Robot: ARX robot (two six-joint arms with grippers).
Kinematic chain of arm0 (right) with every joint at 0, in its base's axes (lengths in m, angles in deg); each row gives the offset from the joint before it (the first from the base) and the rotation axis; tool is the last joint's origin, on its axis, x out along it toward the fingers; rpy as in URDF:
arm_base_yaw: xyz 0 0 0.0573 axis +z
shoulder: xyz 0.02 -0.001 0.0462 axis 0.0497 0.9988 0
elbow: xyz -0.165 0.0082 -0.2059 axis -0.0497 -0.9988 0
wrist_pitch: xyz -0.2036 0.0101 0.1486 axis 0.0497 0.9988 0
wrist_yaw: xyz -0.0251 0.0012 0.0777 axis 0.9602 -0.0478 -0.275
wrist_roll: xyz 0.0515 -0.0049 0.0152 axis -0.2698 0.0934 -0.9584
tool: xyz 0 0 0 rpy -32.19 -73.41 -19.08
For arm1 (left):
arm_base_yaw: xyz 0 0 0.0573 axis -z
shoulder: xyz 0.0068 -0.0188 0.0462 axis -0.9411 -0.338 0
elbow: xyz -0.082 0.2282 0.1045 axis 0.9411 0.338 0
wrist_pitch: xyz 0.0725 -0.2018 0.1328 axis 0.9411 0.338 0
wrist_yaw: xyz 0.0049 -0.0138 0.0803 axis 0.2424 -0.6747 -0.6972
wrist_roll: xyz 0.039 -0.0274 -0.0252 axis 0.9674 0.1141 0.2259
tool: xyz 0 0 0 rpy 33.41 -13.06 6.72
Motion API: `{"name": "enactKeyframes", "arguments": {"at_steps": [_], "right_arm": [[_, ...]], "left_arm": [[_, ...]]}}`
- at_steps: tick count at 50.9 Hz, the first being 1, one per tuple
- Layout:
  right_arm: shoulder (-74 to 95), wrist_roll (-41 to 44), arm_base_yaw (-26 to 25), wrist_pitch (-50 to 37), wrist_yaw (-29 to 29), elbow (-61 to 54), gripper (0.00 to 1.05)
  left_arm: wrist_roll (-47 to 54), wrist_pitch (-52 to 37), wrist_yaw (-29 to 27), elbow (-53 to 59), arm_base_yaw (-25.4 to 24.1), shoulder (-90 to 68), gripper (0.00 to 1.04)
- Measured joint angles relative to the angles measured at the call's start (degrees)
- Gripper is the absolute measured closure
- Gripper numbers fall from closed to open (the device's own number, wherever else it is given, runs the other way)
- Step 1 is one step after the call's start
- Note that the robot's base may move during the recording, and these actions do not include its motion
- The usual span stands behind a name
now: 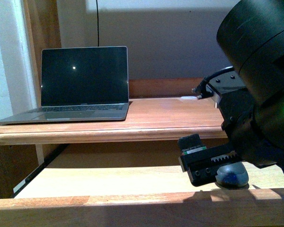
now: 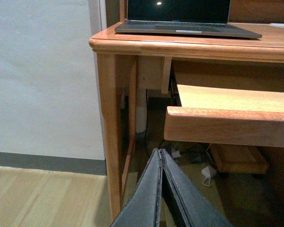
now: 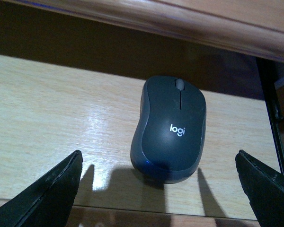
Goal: Place mouse
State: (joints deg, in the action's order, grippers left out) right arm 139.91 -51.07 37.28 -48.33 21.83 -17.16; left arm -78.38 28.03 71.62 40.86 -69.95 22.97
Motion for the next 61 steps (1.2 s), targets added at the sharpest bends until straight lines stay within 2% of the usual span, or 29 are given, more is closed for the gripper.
{"name": "enactKeyframes", "arguments": {"at_steps": [12,17,25,30,41,45,49,61], "right_arm": [[4.24,-3.80,0.11,2.75,1.95,4.57,0.07],[5.66,-4.61,0.22,3.15,2.36,5.88,0.07],[8.11,-5.01,0.28,3.98,2.84,6.97,0.07],[10.12,-5.22,0.26,4.48,3.48,8.00,0.07],[12.85,-6.12,-0.35,5.38,3.80,10.56,0.07],[13.88,-6.25,-0.90,5.46,3.52,11.47,0.07],[14.36,-6.34,-1.33,5.40,2.95,11.61,0.09],[14.49,-6.40,-2.95,4.00,1.46,11.56,0.40]], "left_arm": [[-0.02,0.00,0.00,0.00,0.00,0.02,1.01],[0.00,0.00,0.00,0.00,0.00,0.00,0.86],[0.02,0.00,0.00,0.00,0.00,0.02,0.66],[0.02,0.00,0.00,0.00,0.00,0.00,0.49],[0.02,0.00,0.00,0.00,0.00,0.02,0.22],[0.07,0.00,0.00,0.00,0.00,0.00,0.06],[0.09,0.00,0.00,0.00,0.00,0.00,0.09],[0.09,0.00,0.00,0.00,0.00,0.02,0.08]]}}
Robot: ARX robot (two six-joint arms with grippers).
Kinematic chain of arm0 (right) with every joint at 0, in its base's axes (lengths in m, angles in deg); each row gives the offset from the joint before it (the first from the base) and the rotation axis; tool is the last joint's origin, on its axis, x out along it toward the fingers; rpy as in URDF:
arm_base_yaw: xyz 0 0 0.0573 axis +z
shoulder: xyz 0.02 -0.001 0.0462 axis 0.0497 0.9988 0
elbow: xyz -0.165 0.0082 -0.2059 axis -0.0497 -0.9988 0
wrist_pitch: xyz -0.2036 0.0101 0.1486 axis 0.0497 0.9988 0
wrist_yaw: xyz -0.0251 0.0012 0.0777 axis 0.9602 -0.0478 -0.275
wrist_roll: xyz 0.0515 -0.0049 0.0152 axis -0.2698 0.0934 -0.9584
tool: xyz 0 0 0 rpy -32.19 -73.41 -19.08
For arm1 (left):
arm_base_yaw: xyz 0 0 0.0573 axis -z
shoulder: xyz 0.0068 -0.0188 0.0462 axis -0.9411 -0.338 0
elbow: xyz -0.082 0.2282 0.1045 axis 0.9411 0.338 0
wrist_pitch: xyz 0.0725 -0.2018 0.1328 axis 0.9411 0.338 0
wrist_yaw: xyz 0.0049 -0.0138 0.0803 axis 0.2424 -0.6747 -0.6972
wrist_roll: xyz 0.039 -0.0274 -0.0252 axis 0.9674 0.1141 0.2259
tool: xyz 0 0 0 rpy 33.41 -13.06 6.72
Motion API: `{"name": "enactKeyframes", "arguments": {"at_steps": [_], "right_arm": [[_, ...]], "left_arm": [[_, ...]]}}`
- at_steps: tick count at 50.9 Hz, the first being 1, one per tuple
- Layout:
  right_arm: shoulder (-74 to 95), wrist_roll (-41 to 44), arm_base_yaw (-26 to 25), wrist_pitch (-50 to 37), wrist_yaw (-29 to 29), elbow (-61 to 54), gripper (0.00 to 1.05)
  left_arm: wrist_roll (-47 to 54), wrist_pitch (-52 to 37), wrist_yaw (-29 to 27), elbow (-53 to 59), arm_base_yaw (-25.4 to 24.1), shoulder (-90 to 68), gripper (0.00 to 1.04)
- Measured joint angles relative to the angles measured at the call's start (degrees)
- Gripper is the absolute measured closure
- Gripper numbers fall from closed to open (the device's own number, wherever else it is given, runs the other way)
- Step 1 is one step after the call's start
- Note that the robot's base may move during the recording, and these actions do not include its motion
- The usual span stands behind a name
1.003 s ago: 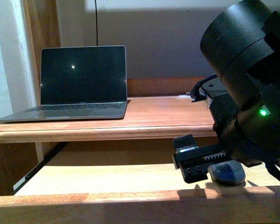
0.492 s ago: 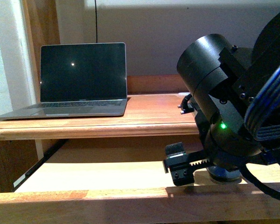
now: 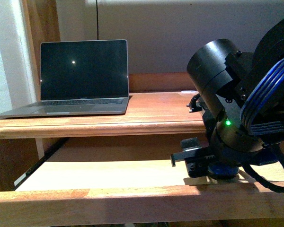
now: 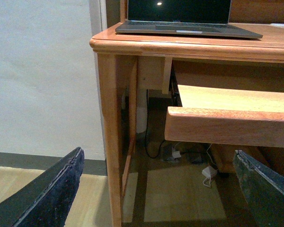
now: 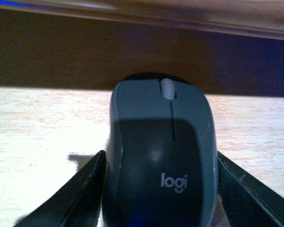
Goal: Place mouse
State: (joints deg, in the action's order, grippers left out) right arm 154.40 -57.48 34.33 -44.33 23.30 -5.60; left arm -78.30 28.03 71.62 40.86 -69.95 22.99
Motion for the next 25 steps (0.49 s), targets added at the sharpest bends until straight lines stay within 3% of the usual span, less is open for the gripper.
{"name": "enactKeyframes", "arguments": {"at_steps": [5,25], "right_arm": [[-0.15,-0.13,-0.83,-0.46,-0.94,-0.22,0.48],[-16.46,-0.13,-1.33,2.82,-7.17,-6.97,0.48]], "left_arm": [[0.00,0.00,0.00,0.00,0.00,0.00,0.08],[0.00,0.00,0.00,0.00,0.00,0.00,0.08]]}}
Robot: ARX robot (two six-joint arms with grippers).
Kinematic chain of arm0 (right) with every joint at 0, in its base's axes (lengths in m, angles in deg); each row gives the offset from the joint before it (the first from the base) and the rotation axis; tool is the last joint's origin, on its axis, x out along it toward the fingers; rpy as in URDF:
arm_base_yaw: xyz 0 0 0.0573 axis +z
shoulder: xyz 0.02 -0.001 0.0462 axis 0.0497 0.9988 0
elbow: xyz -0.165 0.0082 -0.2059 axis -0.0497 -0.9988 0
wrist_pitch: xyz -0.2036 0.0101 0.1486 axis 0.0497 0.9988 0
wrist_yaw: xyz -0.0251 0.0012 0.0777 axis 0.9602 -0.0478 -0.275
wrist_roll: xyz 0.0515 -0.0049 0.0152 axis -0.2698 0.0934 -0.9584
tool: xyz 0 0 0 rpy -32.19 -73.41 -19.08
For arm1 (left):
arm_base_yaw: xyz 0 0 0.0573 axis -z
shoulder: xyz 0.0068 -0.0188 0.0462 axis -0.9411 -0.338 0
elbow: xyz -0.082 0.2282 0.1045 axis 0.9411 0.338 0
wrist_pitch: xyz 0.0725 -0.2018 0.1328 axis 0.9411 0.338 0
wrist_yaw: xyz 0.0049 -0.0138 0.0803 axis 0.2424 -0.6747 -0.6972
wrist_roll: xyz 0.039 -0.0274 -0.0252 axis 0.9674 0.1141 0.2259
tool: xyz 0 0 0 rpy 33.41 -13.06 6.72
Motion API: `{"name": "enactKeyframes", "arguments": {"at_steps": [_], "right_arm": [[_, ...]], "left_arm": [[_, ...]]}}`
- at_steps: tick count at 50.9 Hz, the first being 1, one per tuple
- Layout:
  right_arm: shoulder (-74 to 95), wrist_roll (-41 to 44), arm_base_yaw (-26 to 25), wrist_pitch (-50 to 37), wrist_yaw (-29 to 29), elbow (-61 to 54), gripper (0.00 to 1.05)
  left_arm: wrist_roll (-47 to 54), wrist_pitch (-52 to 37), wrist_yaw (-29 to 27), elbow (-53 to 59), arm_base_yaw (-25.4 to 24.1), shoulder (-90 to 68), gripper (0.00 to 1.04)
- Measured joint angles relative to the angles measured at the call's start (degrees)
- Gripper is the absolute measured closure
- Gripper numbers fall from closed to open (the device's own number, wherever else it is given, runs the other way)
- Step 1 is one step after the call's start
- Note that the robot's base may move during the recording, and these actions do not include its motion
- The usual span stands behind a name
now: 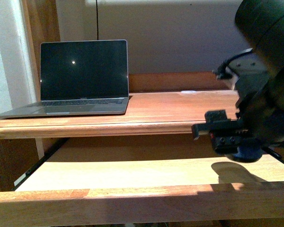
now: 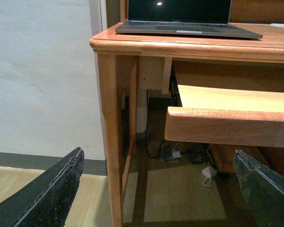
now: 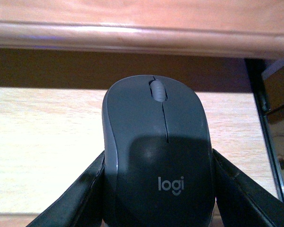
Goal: Place mouse
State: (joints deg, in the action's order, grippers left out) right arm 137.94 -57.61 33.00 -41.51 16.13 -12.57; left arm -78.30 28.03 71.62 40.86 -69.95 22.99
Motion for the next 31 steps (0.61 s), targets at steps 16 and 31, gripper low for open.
{"name": "enactKeyframes", "arguments": {"at_steps": [16,31], "right_arm": [[5.60,0.46,4.22,5.95,4.85,17.73,0.48],[34.47,2.45,5.64,18.49,19.61,54.75,0.48]], "left_arm": [[0.00,0.00,0.00,0.00,0.00,0.00,0.08],[0.00,0.00,0.00,0.00,0.00,0.00,0.08]]}}
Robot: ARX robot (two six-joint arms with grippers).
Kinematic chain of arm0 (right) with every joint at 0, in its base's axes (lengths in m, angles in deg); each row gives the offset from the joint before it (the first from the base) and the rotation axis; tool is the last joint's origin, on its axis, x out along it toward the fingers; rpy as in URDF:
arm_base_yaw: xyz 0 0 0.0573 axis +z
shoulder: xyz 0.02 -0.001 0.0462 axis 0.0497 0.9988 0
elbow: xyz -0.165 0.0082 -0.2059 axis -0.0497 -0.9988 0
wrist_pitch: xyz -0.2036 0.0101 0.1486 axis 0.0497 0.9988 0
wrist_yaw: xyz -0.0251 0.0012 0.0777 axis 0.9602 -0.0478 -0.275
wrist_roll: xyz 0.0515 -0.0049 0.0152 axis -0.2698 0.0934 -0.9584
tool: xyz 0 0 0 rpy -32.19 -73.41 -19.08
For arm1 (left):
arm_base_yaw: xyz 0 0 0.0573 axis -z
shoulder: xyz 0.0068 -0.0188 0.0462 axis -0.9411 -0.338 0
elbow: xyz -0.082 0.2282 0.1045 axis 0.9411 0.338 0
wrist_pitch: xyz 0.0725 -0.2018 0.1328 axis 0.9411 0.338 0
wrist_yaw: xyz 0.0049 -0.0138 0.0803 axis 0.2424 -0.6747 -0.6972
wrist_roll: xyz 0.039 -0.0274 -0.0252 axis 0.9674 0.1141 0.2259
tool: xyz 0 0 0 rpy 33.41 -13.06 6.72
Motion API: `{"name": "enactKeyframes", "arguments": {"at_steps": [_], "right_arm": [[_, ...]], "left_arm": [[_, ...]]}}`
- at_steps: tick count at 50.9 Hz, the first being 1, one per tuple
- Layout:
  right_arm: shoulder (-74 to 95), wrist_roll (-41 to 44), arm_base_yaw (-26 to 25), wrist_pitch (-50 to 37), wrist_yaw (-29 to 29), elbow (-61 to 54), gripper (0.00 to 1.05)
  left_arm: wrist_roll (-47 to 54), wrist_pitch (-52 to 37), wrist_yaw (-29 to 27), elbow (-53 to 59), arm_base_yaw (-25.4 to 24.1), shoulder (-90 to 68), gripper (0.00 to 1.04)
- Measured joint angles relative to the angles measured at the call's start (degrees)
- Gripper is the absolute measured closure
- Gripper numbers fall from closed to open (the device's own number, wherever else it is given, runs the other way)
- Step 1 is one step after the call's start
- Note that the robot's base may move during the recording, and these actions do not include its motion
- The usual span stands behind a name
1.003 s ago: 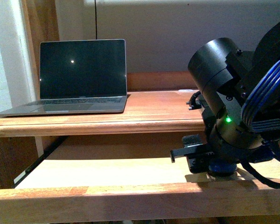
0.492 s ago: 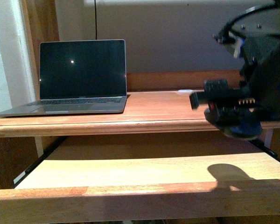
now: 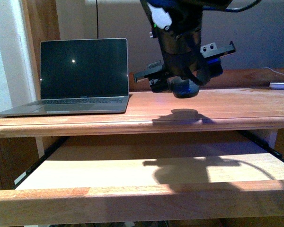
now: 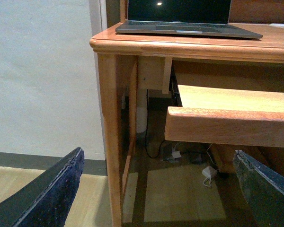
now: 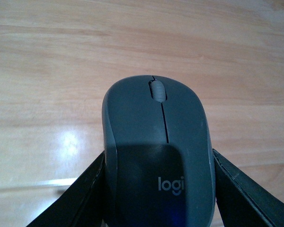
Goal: Place mouse
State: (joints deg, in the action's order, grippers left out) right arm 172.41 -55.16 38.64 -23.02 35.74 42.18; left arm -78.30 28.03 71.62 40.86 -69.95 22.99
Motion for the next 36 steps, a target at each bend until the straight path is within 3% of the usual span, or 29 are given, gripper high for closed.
{"name": "enactKeyframes", "arguments": {"at_steps": [13,21,24,36], "right_arm": [[12.81,-2.95,-0.31,6.93,1.68,17.59,0.49],[16.04,-5.20,0.52,6.19,1.33,20.74,0.48],[16.31,-6.08,0.98,4.63,-0.31,20.02,0.35],[13.97,-7.91,0.94,-3.89,-2.16,12.24,0.06]], "left_arm": [[0.00,0.00,0.00,0.00,0.00,0.00,0.08],[0.00,0.00,0.00,0.00,0.00,0.00,0.08],[0.00,0.00,0.00,0.00,0.00,0.00,0.08],[0.00,0.00,0.00,0.00,0.00,0.00,0.08]]}}
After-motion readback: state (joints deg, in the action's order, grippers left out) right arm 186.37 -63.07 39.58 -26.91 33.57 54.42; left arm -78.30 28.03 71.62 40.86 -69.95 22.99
